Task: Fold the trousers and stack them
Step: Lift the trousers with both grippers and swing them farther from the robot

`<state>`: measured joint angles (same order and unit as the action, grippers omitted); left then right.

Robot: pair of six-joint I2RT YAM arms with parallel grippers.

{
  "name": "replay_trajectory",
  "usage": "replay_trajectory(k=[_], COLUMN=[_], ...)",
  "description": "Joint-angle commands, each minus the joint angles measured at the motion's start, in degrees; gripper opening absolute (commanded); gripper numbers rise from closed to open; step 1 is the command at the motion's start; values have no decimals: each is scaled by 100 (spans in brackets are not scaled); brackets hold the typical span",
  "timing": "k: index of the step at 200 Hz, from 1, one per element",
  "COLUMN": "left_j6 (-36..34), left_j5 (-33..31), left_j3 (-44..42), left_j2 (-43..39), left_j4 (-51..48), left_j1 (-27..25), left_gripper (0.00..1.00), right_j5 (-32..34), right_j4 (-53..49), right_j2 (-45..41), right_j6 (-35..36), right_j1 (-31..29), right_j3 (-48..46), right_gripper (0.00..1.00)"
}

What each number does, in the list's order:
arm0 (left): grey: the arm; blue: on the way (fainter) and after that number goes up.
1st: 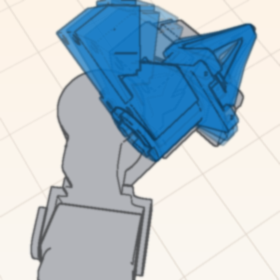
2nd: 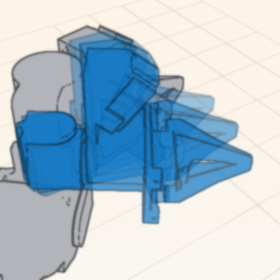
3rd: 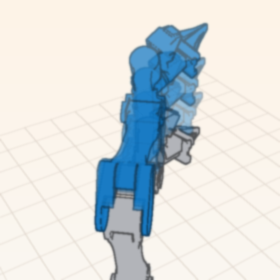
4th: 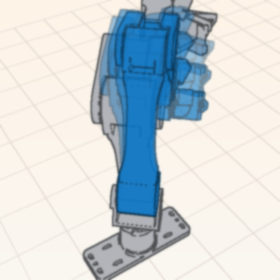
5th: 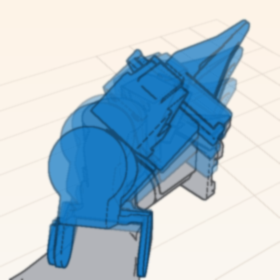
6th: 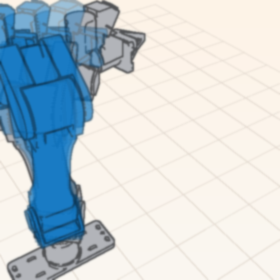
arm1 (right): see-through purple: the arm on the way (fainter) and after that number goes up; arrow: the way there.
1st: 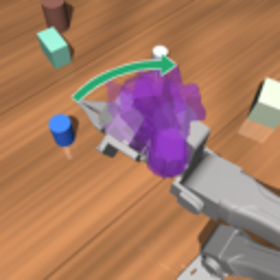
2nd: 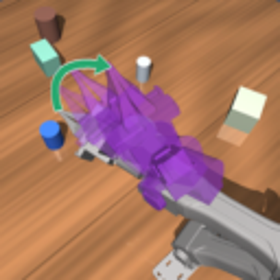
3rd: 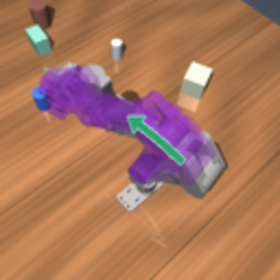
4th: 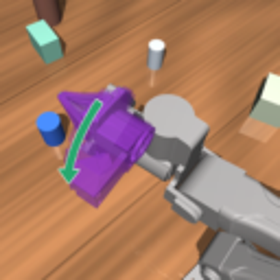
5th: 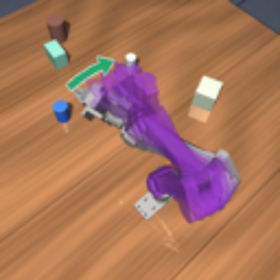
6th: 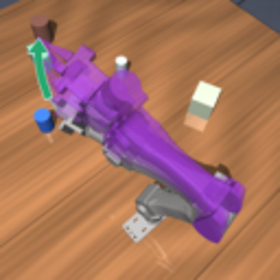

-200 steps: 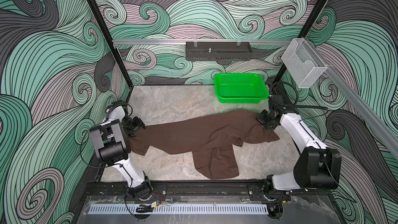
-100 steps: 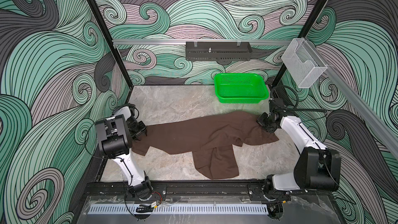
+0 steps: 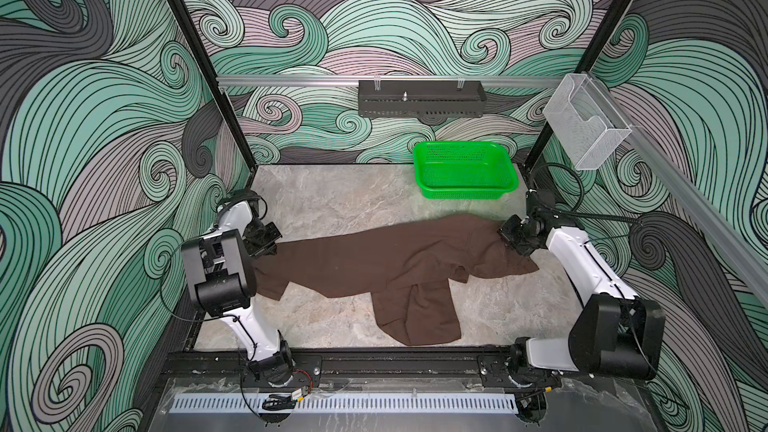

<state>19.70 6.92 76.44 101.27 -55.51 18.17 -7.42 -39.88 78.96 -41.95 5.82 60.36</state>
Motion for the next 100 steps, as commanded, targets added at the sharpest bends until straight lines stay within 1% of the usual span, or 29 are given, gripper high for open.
replay_trajectory(k=[1, 31, 49, 68, 76, 86, 95, 100], left_j6=[-107, -98, -37, -5, -21, -81, -122, -131], left_j5=[235, 550, 772, 863, 878, 889, 864, 792], left_j3=[725, 1815, 2829, 4051, 4415, 4632, 4601, 4492], left_j2=[-167, 161, 495, 874, 1013, 1136, 1189, 1200], left_j4=[-79, -213, -419, -925, -1154, -1401, -1631, -1752], left_j1=[-36, -37, -40, -36, -42, -42, -42, -39], left_gripper=[0, 0, 0, 0, 0, 0, 0, 6], right_j5=[-134, -254, -399, -498, -511, -513, -488, -485], right_j4=[54, 73, 90, 88, 65, -4, -34, -44], right_j2=[-116, 84, 266, 430, 474, 506, 494, 472], right_j6=[-196, -287, -330, -381, -416, -445, -445, -458], right_j1=[46, 45, 42, 43, 48, 43, 39, 43], right_j3=[386, 986, 1519, 2087, 2264, 2408, 2437, 2409], right_gripper=[0, 0, 0, 0, 0, 0, 0, 0])
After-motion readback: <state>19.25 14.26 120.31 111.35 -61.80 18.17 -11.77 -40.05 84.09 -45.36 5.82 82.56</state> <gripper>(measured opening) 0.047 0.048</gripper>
